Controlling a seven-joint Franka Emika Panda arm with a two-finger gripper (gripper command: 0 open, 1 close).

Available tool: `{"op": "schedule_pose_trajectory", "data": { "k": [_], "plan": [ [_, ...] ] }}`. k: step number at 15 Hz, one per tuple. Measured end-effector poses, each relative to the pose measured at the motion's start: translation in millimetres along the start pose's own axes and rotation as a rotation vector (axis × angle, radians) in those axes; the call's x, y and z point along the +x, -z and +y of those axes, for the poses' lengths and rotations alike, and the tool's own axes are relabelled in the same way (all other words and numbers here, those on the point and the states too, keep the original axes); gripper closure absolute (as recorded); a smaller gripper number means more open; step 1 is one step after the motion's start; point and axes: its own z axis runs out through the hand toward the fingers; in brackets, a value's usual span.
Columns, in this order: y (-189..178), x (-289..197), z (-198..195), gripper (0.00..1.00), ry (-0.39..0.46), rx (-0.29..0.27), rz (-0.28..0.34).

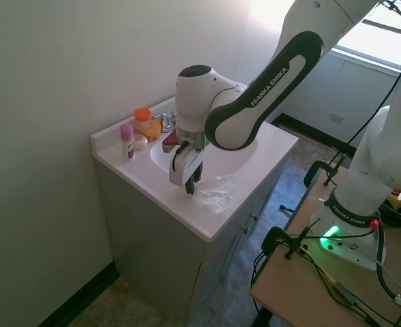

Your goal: Throw the tissue in the trash bin

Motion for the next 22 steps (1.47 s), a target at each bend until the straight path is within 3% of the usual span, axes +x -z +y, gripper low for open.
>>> {"op": "schedule_pose_trajectory", "data": {
  "k": [4, 7, 10, 12, 16, 19, 22],
  "plan": [
    [67.7, 34.8, 27.5, 1.00, -0.072, 0.061, 0.055],
    [133.0, 89.3, 79.4, 1.00, -0.192, 0.162, 0.129],
    [190.5, 177.1, 178.2, 1.00, -0.401, 0.273, 0.199],
    [201.9, 235.8, 258.6, 1.00, -0.562, 0.313, 0.225],
    [151.4, 336.8, 373.4, 1.00, -0.880, 0.337, 0.262],
    [85.6, 388.1, 435.6, 1.00, -1.087, 0.289, 0.234],
    [14.1, 427.5, 457.1, 1.00, -1.239, 0.206, 0.177]
  ]
}}
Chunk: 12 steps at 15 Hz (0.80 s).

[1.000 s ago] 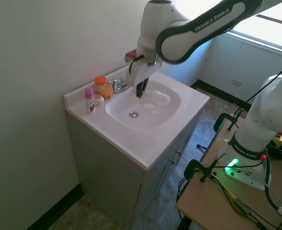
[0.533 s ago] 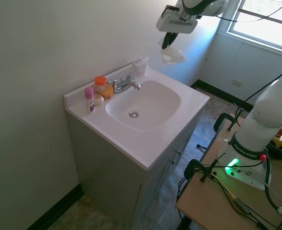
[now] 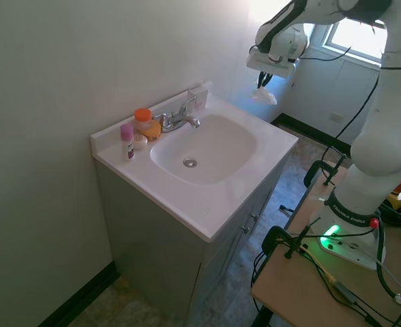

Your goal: Throw the tissue in the trash bin

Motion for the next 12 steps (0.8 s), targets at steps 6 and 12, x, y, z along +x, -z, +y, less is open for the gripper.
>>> {"op": "schedule_pose_trajectory", "data": {
  "k": [6, 12],
  "plan": [
    [-103.9, 1.1, -25.8, 0.00, -0.018, -0.115, -0.051],
    [-105.0, 6.2, -29.6, 0.00, -0.024, -0.109, -0.078]
  ]
}}
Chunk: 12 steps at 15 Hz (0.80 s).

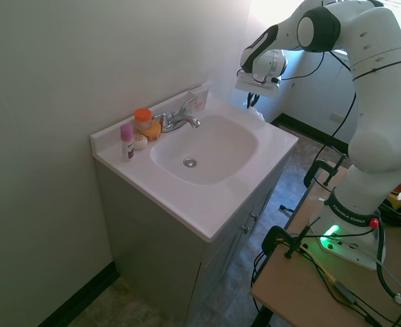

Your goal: Throw the tissue in the trash bin

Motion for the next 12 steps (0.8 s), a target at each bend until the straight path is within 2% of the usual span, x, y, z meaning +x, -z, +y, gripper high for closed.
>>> {"op": "schedule_pose_trajectory", "data": {
  "k": [12],
  "plan": [
    [-2.2, -8.4, -2.1, 0.00, 0.043, 0.006, -0.031]
  ]
}}
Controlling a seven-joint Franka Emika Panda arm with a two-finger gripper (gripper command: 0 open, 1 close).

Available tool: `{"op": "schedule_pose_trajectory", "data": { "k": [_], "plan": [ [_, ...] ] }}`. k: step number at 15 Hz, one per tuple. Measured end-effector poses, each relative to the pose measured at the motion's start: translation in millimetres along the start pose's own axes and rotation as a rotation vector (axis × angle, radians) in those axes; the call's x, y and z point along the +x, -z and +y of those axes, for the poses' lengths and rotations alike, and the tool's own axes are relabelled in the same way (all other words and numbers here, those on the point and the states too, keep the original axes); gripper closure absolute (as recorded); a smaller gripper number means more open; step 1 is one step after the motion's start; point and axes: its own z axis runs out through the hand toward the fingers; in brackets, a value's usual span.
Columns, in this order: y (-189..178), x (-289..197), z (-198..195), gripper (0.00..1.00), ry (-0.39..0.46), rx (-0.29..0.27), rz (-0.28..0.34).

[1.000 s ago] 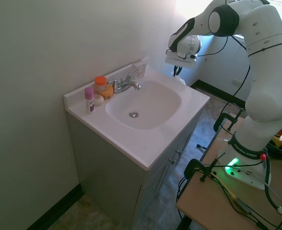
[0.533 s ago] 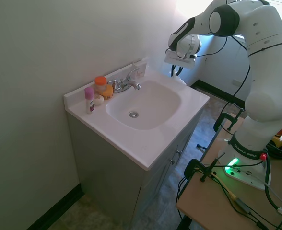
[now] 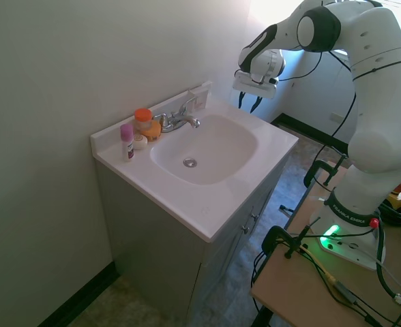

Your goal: Throw the tissue in the trash bin

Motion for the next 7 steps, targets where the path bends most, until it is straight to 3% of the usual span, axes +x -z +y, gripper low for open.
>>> {"op": "schedule_pose_trajectory", "data": {
  "k": [3, 7],
  "plan": [
    [21.9, 1.3, 2.4, 0.00, 0.024, 0.037, -0.001],
    [82.6, -6.6, 27.4, 0.00, 0.057, 0.101, -0.017]
  ]
}}
